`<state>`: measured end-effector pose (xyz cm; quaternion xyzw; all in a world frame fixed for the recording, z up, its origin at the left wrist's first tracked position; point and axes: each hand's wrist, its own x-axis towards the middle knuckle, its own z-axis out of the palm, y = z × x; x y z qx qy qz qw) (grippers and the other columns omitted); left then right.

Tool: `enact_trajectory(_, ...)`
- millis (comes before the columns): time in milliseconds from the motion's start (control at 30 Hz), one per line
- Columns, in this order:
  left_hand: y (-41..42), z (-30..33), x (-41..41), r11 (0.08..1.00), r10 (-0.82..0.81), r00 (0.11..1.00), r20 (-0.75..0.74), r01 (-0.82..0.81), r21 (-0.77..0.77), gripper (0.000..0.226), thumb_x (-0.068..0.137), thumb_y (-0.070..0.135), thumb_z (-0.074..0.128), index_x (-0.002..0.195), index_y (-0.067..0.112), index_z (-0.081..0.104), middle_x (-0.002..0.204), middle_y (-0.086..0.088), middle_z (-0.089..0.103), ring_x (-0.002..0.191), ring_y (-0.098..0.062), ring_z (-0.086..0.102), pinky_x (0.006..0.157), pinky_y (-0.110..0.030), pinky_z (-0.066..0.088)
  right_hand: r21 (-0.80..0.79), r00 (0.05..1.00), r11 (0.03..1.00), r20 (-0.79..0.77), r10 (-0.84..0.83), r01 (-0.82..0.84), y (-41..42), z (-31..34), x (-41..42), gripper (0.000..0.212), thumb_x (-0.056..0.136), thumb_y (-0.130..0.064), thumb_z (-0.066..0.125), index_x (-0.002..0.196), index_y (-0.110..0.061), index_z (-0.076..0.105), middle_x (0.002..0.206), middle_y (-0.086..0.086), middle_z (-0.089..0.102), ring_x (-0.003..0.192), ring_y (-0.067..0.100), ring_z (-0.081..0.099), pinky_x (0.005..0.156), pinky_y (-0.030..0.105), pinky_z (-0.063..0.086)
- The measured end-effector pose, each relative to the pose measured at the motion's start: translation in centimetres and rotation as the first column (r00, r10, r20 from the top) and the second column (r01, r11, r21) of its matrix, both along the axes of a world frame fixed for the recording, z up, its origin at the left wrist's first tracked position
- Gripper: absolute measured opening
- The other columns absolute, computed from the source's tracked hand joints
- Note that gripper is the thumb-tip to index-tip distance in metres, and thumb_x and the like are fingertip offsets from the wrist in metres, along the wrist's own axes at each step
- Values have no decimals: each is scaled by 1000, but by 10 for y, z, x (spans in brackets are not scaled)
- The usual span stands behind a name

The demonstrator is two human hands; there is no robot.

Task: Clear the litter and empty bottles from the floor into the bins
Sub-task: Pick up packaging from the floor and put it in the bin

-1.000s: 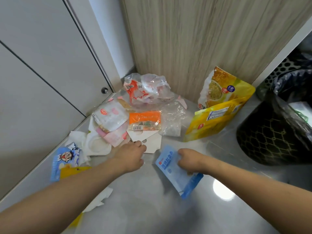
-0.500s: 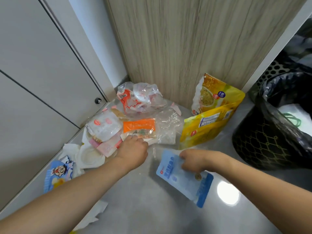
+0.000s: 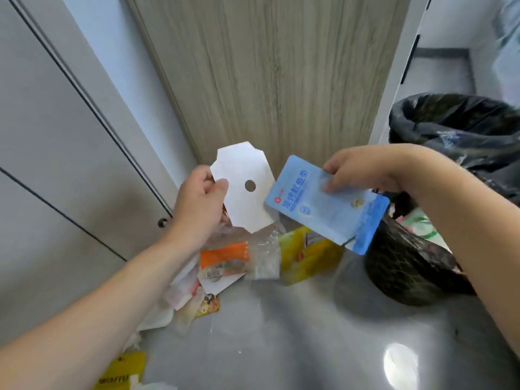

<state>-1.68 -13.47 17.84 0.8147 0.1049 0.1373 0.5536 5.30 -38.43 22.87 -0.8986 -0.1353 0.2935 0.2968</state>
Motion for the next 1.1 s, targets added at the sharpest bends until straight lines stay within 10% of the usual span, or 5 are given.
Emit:
enact_trajectory(267, -99, 56, 28, 973, -232, 961, 153, 229, 40, 10, 98, 9, 48, 92, 13, 55, 76, -10, 69, 65, -33, 69, 52, -42, 56, -115, 882, 902, 294, -368, 416, -110, 37, 26, 18, 87, -9, 57, 105, -10, 62, 96, 11, 56, 86, 25, 51, 78, 35, 44)
enact_trajectory(500, -174, 50, 36, 933, -350, 931, 106, 335, 131, 8, 96, 12, 48, 93, 11, 55, 82, -16, 69, 68, -32, 68, 52, -46, 58, -310, 847, 788, 196, -494, 532, -155, -35, 9, 12, 92, -7, 41, 87, -4, 51, 72, 12, 53, 61, 25, 47, 56, 29, 39)
enact_trajectory(767, -240, 23, 61, 895, -412, 903, 124, 376, 241, 7, 95, 18, 50, 94, 13, 54, 82, -10, 68, 67, -29, 65, 61, -48, 57, -219, 767, 739, 272, -581, 637, -190, -54, 12, 30, 93, -4, 37, 113, 5, 56, 105, 21, 57, 86, 32, 52, 72, 31, 40)
enact_trajectory(967, -270, -21, 67, 420, -587, 707, -394, 683, 598, 35, 94, 13, 44, 122, 25, 61, 120, 1, 64, 101, -21, 59, 85, -34, 52, -260, 784, 741, 252, -567, 619, -205, -68, 2, 22, 95, -7, 36, 105, -1, 55, 101, 18, 57, 89, 32, 55, 80, 35, 47)
enact_trajectory(1100, -251, -15, 60, 514, -531, 785, -318, 597, 616, 39, 95, 10, 39, 129, 24, 53, 125, 0, 60, 109, -21, 57, 92, -40, 51, -265, 817, 773, 212, -536, 576, -192, -68, -4, 20, 91, -1, 38, 84, -7, 56, 72, 9, 51, 62, 22, 48, 56, 29, 40)
